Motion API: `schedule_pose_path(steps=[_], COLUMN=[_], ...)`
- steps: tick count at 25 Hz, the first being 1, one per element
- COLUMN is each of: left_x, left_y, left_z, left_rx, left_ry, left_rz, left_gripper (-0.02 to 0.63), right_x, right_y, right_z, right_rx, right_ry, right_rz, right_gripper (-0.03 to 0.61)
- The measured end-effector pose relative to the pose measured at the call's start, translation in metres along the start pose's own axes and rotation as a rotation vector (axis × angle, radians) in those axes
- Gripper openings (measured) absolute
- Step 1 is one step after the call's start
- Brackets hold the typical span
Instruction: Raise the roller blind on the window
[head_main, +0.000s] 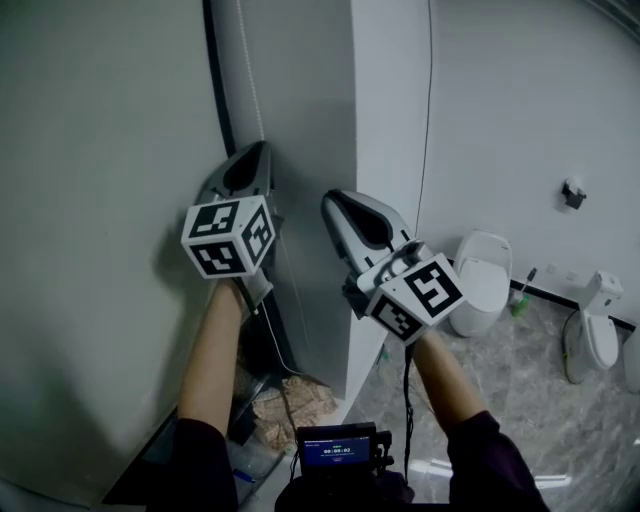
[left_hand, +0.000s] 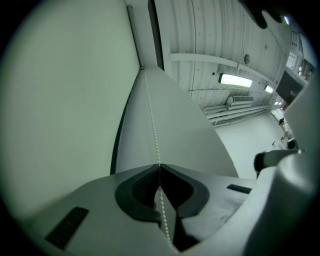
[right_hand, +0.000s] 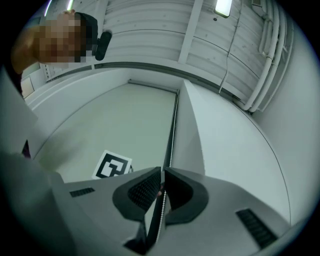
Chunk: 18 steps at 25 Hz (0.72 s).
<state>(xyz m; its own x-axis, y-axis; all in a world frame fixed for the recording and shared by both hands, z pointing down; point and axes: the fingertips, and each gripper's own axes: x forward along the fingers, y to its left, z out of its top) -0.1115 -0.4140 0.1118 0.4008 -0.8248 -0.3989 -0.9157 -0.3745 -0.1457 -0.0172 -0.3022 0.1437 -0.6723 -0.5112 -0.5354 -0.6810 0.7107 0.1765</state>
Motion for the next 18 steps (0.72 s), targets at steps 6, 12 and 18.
schedule_pose_path(steps=[6, 12, 18], left_x=[-0.071, -0.126, -0.176], left_y=[-0.052, -0.078, -0.115], left_z=[0.010, -0.056, -0.150], left_rx=[0.056, 0.059, -0.036], left_ry=[-0.124, 0.029, 0.186], left_rz=[-0.111, -0.164, -0.217], left_gripper=[0.017, 0.017, 0.017], right_x=[0.034, 0.096, 0.122], right_y=[-0.004, 0.018, 0.001], right_z=[0.020, 0.084, 0.083], right_rx=[0.084, 0.223, 0.089], right_ry=[-0.040, -0.119, -0.051], right_rz=[0.087, 0.204, 0.056], right_gripper=[0.080, 0.193, 0.124])
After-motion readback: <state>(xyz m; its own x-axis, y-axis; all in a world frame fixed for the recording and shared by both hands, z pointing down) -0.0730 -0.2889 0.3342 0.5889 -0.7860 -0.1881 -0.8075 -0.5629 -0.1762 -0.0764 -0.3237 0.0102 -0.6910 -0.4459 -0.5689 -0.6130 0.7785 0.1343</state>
